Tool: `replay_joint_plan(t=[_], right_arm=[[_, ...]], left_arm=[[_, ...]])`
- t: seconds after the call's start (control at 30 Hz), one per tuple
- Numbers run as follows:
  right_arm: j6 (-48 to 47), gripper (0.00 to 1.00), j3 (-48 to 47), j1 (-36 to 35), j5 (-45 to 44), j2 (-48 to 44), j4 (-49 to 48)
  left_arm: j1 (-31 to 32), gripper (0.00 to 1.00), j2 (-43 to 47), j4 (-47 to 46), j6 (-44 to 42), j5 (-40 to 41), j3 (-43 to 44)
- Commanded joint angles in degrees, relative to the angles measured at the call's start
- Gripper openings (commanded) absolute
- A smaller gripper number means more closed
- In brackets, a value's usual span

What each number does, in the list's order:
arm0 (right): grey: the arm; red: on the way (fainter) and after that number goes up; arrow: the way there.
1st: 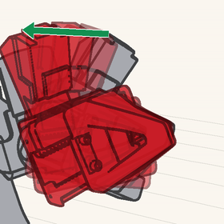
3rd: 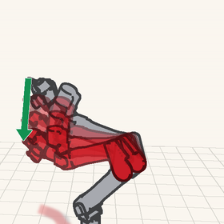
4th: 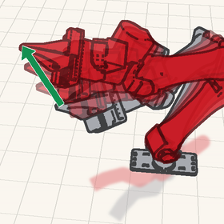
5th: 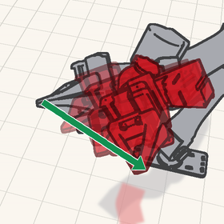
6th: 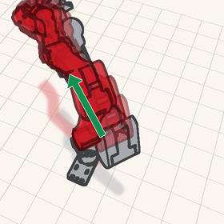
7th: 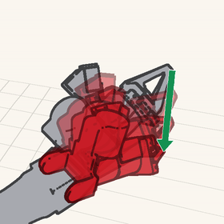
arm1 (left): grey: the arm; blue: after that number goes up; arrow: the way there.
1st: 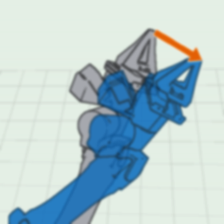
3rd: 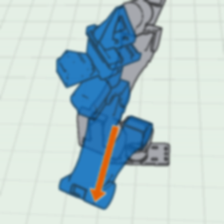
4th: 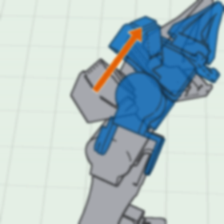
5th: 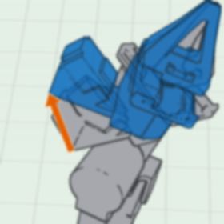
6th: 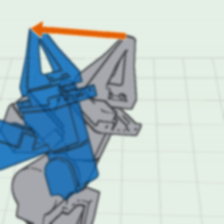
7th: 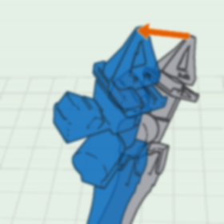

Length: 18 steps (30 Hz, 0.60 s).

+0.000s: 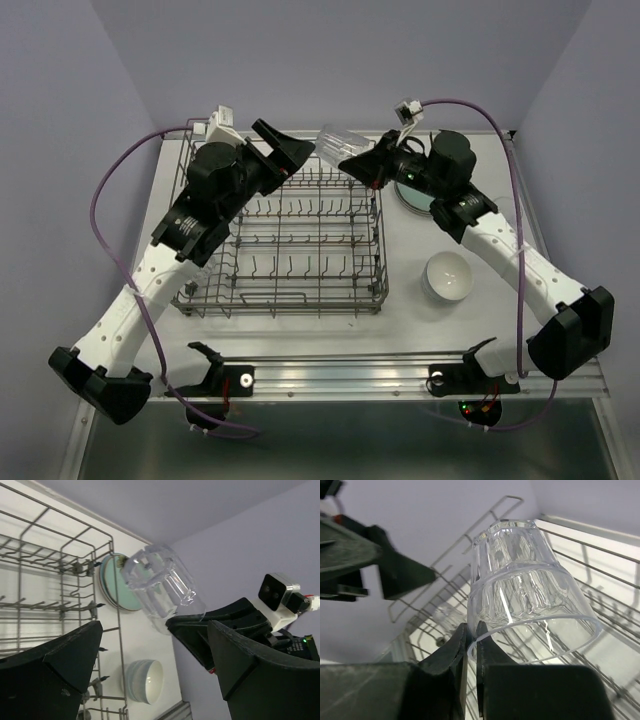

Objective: Unload the mixed dishes from the dish rack

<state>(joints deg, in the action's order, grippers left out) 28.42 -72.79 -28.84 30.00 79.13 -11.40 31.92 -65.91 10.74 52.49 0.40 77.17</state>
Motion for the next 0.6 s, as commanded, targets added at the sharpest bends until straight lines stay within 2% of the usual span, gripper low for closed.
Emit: replay_joint_plan(t=[0.0,0.1,0.2,0.23,0.27,0.3,0.43,0.57], right_arm=[[-8.0,0.01,-5.4,6.0,-11.7,-4.7,15.2],[-9.5,0.01,-6.6,15.3,-12.4,-5.2,25.0],[-14.2,0.01,-10.3,20.3,-18.8,-3.1,32.9],[-15.8,0.01,-11.9,20.9,-22.8,-2.3,38.5],[-16.9,0.01,-14.6,21.7,-31.2,-0.7,40.6],[-18.0,0.01,-16.0,21.7,-34.2,0.2,42.8],[-22.6,0.01,-19.3,21.7,-38.6,2.9,52.0],[-26.4,0.01,-21.0,21.7,-48.1,6.0,60.7]], left_arm=[[-0.4,0.99,3.7,6.0,-5.6,8.8,2.5],[-1.9,0.99,4.7,9.7,-7.0,12.5,3.3],[-3.1,0.99,4.2,13.8,-7.7,16.1,5.3],[-3.4,0.99,3.9,15.5,-8.4,17.2,5.7],[-4.2,0.99,3.1,16.3,-8.7,17.2,6.4],[-4.7,0.99,2.6,16.9,-9.2,17.0,6.7],[-7.0,0.99,0.6,19.1,-10.4,15.8,7.8],[-8.1,0.99,-1.6,19.1,-11.5,15.2,7.7]])
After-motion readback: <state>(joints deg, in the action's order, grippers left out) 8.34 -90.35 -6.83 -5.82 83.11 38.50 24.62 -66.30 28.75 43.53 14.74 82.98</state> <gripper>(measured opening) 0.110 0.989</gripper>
